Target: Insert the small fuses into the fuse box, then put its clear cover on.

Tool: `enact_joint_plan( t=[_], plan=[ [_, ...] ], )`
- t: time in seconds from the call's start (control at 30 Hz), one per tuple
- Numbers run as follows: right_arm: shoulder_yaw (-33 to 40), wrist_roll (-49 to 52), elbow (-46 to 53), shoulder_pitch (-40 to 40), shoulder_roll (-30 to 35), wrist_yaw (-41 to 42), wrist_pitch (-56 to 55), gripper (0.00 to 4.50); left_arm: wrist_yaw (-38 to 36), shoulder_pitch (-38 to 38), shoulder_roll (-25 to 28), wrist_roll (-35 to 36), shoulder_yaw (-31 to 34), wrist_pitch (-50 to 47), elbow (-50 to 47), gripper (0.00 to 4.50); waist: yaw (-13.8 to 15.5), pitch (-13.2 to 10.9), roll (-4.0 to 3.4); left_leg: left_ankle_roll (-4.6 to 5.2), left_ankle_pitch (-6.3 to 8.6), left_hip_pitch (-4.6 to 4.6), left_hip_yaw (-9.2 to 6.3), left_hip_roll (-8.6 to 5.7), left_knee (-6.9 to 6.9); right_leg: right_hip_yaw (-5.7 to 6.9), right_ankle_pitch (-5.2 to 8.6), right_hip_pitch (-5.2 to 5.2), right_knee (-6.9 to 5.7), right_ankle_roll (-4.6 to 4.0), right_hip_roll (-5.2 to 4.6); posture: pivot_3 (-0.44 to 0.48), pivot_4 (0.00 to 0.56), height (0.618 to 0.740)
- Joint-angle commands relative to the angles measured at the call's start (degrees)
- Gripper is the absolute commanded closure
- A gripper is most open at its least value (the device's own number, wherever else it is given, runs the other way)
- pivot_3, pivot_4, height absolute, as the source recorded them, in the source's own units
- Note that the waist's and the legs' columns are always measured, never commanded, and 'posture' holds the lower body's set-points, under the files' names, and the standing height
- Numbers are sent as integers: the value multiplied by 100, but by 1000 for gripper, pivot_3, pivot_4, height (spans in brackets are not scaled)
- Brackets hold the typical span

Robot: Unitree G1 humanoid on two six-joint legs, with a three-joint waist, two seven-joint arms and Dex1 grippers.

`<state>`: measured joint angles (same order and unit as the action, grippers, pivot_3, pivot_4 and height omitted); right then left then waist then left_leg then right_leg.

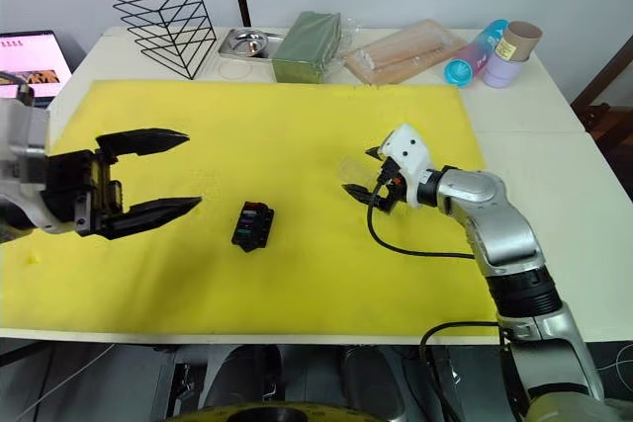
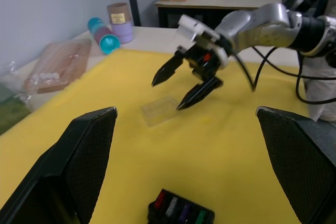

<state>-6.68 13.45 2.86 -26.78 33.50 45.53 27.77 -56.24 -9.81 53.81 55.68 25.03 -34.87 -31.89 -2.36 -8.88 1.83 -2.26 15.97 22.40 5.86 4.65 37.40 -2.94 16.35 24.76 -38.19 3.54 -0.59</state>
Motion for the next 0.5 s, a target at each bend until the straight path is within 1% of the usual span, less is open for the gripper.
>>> enact_joint_plan(
  t=[0.03,0.1,0.2,0.4,0.47,0.5],
  plan=[
    [39,-219,-182,-175,-135,-249,-255,35,82,-7,8,52,28,7,-155,0,-3,0,0,0,0,0,0,0,0,0,0,0,0,0,0,0,150,740],
    [40,-327,-348,-219,-205,-355,-342,35,162,18,-13,107,33,-25,-198,0,-6,0,0,0,0,0,-1,0,-1,0,0,1,0,0,1,0,150,740],
    [-19,-294,-494,-240,-238,-209,-311,35,266,-5,-25,202,26,-84,-248,0,-9,0,0,0,0,0,-1,0,-1,0,0,0,0,0,1,0,150,740],
    [-131,-262,-390,-220,-304,-31,-169,35,304,118,-39,195,13,-108,-276,0,-8,0,0,0,0,0,-2,1,-1,0,0,0,0,0,2,0,150,740],
    [-109,-225,-331,-211,-341,-52,-64,434,331,135,-39,219,24,-114,-304,0,-5,0,0,-1,-1,0,-2,1,0,0,0,0,0,0,1,0,150,740],
    [-92,-209,-315,-216,-360,-66,-18,720,348,128,-40,227,24,-118,-312,0,-1,0,0,-1,-1,0,-2,0,0,0,0,0,0,0,1,0,150,740]
  ],
)
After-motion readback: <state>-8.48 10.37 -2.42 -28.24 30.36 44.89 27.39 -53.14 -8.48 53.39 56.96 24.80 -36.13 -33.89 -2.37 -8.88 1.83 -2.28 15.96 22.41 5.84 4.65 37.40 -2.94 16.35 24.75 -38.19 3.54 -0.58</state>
